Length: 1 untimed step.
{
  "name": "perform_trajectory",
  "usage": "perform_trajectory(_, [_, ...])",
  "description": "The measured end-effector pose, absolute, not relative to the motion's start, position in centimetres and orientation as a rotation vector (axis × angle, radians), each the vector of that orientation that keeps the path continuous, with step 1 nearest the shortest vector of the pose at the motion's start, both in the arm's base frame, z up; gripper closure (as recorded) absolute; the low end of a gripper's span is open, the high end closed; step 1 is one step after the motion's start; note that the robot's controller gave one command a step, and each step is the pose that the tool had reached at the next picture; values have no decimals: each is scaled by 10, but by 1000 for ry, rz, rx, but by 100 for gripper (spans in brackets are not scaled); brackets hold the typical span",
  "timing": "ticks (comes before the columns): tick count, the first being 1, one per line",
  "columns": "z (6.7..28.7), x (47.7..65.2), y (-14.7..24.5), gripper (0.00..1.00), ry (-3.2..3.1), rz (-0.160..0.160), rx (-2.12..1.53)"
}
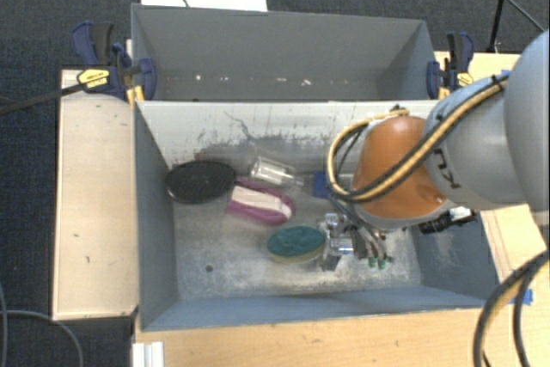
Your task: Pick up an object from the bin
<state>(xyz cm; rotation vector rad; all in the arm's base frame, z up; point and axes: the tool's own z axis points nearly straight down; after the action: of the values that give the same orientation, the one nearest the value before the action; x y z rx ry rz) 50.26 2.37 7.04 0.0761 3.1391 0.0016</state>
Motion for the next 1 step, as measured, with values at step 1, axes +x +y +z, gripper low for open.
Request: perform_trajectory(1, [189, 505, 29, 100, 3130, 3, 88])
